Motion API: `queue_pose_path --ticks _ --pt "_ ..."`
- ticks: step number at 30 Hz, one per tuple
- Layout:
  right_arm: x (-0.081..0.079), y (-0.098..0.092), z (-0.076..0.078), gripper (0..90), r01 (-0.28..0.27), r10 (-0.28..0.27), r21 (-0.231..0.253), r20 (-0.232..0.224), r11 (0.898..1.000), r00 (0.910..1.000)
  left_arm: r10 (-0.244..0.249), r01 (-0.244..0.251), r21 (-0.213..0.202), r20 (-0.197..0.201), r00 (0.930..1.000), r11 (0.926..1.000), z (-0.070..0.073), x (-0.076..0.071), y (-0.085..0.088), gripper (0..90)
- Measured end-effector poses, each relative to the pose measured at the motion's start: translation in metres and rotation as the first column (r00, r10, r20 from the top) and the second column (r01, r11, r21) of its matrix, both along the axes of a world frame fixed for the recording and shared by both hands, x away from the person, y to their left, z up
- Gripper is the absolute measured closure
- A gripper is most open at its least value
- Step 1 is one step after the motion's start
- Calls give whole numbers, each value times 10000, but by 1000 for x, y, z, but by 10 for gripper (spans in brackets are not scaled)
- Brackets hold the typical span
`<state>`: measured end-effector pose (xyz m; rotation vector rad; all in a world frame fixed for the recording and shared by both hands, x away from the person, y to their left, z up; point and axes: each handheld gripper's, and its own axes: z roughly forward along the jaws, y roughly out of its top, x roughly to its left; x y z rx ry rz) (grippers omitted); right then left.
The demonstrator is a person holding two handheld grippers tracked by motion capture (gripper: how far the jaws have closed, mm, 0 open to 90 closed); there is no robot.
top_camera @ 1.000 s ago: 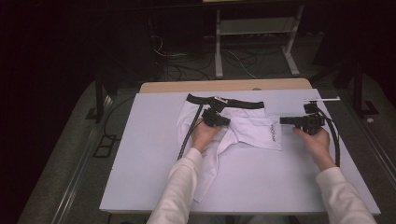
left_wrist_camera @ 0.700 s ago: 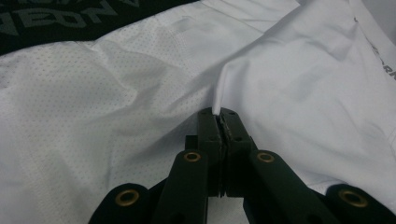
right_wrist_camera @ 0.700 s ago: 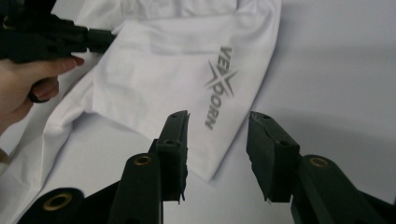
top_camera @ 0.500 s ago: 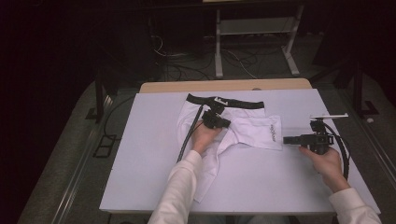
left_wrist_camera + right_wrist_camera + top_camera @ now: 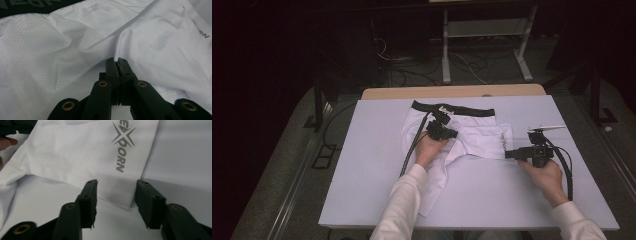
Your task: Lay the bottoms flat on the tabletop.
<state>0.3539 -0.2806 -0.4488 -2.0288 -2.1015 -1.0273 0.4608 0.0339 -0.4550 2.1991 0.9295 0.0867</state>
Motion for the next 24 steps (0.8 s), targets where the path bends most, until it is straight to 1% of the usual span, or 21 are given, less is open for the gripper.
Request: queue_pose_path --ticks 2,5,6,7,9,11,12,14,15,16,18,19,21,24 --pt "0 4 0 572 38 -33 -283 177 9996 9998 -9 10 -41 23 10000 10000 0 -1 0 877" --pt "1 8 -2 676 31 -12 -530 368 9986 9993 -61 61 15 69 10000 10000 0 -3 -1 877" --pt "1 9 -2 713 14 8 -544 403 9985 9992 -69 69 9 85 9999 10000 0 -3 -2 877" --pt "2 8 -3 769 -52 78 -550 474 9985 9988 -109 108 33 101 9999 9999 0 -4 -2 877" --pt "3 7 -5 839 -143 155 -331 383 9993 9991 -130 129 69 105 9999 9999 1 -4 -3 877" --pt "4 5 -5 852 -258 263 -151 317 9996 9992 -172 171 71 154 9997 9998 3 -5 -3 877" --pt "3 4 -3 854 -302 307 -140 333 9994 9990 -187 186 47 177 9997 9998 3 -6 -4 877" --pt "2 -1 3 855 -289 290 -35 547 9996 9981 -194 196 -54 232 9995 9998 5 -7 -4 867" --pt "1 -5 6 857 -242 238 54 670 9997 9975 -230 233 -128 211 9995 9996 6 -7 -4 846" --pt "0 -9 9 857 -142 135 87 798 9999 9967 -221 226 -213 195 9996 9995 7 -7 -4 824" --pt "0 -19 13 857 73 -67 -53 1038 10000 9946 -251 259 -335 244 9994 9991 10 -9 -6 807" --pt "0 -24 14 857 190 -181 -81 1079 9998 9940 -275 287 -401 304 9992 9988 11 -10 -7 782" --pt "2 -33 13 857 365 -380 150 1160 9992 9925 -341 360 -521 380 9987 9980 15 -13 -8 729" --pt "6 -46 9 857 646 -677 291 1220 9975 9902 -445 478 -686 494 9978 9965 23 -20 -11 663"
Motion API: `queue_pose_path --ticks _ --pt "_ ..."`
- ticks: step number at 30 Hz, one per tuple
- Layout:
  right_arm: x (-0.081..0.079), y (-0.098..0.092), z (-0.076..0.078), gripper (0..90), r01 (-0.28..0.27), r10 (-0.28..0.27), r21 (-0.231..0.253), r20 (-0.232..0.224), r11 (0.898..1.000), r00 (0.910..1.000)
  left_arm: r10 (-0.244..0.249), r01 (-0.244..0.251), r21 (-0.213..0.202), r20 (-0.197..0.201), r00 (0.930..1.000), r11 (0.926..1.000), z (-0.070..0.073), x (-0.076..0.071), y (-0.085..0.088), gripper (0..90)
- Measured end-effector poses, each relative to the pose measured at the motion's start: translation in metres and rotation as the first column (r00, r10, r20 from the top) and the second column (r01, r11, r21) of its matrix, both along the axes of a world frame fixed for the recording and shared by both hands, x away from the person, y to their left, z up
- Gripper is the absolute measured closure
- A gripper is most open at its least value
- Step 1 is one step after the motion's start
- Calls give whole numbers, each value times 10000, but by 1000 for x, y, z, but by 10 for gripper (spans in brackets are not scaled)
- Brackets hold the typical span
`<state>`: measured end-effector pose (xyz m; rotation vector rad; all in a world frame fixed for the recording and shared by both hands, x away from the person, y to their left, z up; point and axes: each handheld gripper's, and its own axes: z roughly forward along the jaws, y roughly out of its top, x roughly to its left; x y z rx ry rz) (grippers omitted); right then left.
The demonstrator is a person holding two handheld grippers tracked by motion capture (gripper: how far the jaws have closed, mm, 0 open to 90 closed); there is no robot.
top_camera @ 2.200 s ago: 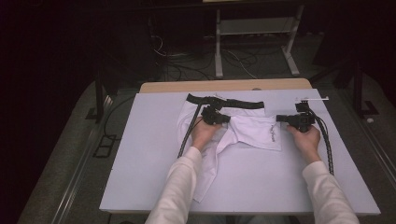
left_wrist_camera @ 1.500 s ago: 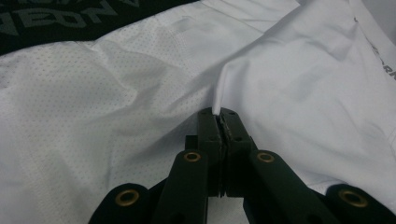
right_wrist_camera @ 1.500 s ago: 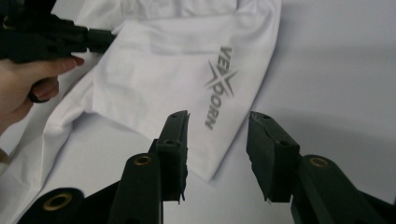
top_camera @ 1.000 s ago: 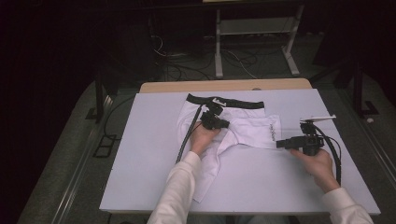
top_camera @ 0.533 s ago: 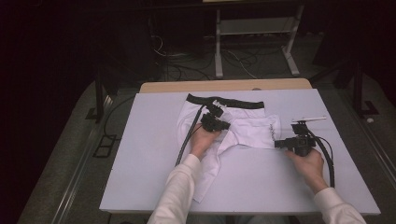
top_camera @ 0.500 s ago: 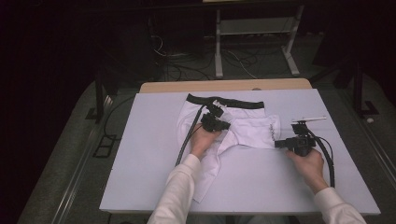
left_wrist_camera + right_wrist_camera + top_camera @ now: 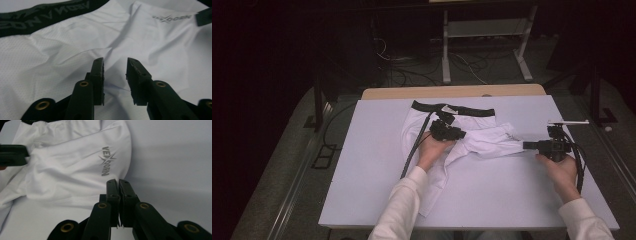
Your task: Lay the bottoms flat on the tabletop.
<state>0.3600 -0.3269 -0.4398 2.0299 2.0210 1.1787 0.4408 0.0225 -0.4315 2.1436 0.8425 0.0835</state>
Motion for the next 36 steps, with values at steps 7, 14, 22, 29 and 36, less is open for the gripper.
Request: queue_pose_path --ticks 7,14,22,29,36 --pt "7 -15 -10 856 337 -331 284 -195 9990 9993 -372 366 -899 -50 9993 9953 14 -26 -3 630" --pt "8 -11 -11 853 204 -196 316 -255 9993 9995 -845 818 -1098 -203 9962 9906 9 -58 -8 622" --pt "7 -9 -10 854 152 -144 319 -236 9994 9996 -1324 1289 -767 -425 9903 9887 -3 -79 -18 622" --pt "7 -8 -9 853 147 -140 333 -211 9993 9997 -1721 1702 -323 -724 9824 9849 -19 -84 -33 667" --pt "7 -8 -8 853 129 -123 329 -165 9994 9998 -1410 1421 292 -377 9893 9894 -26 -71 -45 715"
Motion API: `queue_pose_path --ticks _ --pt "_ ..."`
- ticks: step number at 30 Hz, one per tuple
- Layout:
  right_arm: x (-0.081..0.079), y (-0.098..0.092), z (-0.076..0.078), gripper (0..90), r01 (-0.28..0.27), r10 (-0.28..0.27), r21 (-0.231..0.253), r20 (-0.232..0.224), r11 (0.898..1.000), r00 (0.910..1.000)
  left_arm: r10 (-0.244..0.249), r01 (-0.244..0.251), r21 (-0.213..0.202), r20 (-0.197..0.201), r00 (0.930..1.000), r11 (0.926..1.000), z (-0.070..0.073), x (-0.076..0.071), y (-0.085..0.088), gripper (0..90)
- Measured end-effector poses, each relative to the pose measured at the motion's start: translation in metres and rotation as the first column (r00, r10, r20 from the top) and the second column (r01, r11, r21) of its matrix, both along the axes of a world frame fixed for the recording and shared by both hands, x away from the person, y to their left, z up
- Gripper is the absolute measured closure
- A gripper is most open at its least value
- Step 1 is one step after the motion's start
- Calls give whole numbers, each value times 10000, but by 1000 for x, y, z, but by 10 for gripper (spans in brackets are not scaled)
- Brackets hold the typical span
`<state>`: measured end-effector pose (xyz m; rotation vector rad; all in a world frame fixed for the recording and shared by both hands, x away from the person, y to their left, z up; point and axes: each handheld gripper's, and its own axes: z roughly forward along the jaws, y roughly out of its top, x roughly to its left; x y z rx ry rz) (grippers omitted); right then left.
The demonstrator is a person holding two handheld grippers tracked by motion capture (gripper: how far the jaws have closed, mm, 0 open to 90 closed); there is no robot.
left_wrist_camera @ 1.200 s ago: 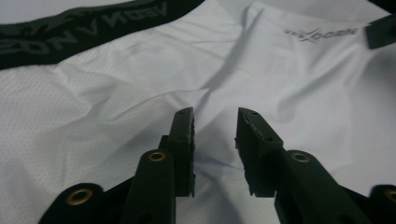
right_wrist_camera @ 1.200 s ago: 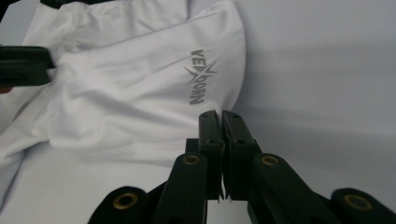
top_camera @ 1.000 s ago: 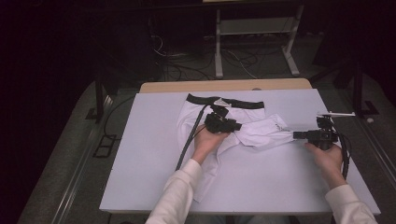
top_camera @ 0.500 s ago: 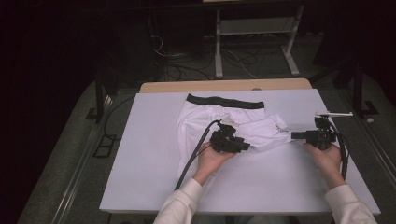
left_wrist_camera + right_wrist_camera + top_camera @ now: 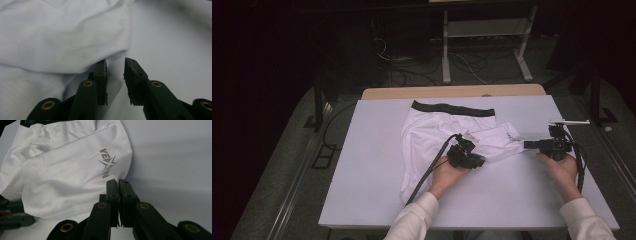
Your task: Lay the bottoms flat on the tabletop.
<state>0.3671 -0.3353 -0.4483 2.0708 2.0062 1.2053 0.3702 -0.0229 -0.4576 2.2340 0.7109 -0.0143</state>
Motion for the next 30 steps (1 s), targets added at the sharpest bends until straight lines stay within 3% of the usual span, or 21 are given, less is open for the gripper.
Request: queue_pose_path --ticks 2,7,11,22,26,30 --pt "0 0 0 853 -8 8 2 -2 10000 10000 141 -146 218 214 9997 9997 1 5 -2 714" --pt "1 0 -1 853 -68 68 -8 4 10000 10000 352 -358 128 419 9985 9993 7 12 -6 652" --pt "1 1 -1 853 -92 92 -13 -7 10000 10000 517 -554 352 976 9939 9978 12 15 -12 576" --pt "2 5 -3 853 -239 238 -68 -69 9997 9997 668 -665 -66 682 9954 9978 4 33 -37 566" --pt "2 7 -3 853 -306 305 -45 -74 9995 9995 668 -678 126 682 9954 9976 -1 36 -47 571" --pt "2 8 -3 853 -377 376 -58 -84 9993 9993 742 -748 51 728 9946 9972 -4 38 -55 583"
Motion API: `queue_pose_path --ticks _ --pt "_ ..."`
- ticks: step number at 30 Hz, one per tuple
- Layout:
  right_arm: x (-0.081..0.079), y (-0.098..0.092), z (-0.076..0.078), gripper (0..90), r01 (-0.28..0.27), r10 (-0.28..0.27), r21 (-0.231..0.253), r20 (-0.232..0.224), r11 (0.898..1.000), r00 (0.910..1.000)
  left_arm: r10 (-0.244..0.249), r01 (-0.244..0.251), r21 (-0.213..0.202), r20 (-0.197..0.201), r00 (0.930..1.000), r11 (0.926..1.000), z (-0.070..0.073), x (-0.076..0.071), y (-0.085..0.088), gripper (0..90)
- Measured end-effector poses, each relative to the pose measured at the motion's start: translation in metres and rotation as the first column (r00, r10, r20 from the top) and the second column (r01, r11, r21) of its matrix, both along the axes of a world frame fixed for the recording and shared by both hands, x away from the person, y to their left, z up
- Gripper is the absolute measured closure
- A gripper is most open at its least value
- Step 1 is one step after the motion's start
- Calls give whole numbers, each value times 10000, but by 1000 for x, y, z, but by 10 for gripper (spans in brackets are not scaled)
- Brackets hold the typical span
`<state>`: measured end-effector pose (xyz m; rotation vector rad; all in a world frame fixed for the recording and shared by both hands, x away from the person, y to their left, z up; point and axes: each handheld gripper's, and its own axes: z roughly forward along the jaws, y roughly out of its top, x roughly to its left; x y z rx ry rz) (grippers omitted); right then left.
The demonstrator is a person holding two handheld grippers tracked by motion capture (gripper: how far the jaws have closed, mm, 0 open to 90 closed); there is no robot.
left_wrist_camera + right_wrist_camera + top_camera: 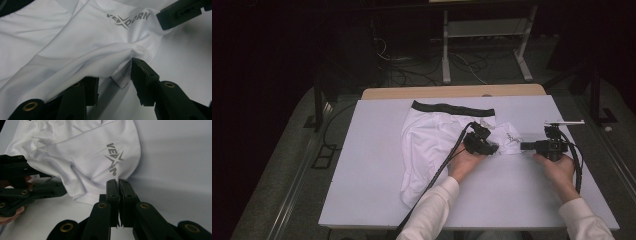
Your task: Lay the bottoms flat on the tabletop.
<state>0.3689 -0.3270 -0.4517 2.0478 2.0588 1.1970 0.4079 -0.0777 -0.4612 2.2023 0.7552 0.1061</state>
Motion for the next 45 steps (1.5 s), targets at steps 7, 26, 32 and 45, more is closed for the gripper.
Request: queue_pose_path --ticks 7,26,32,45 --pt "0 2 0 853 -34 34 30 1 10000 10000 12 -57 -573 -780 9970 9983 -3 6 -2 770" --pt "-14 -7 8 854 2 -5 233 162 9997 9999 -59 -306 -1503 -2366 9716 9882 33 -10 55 865" --pt "-31 -9 16 853 -348 327 496 411 9982 9986 -170 -169 -1326 -2507 9679 9910 37 -34 68 865" --pt "-77 -19 20 853 -926 886 885 483 9918 9949 -1020 639 -1262 -3237 9406 9899 31 -86 78 865"
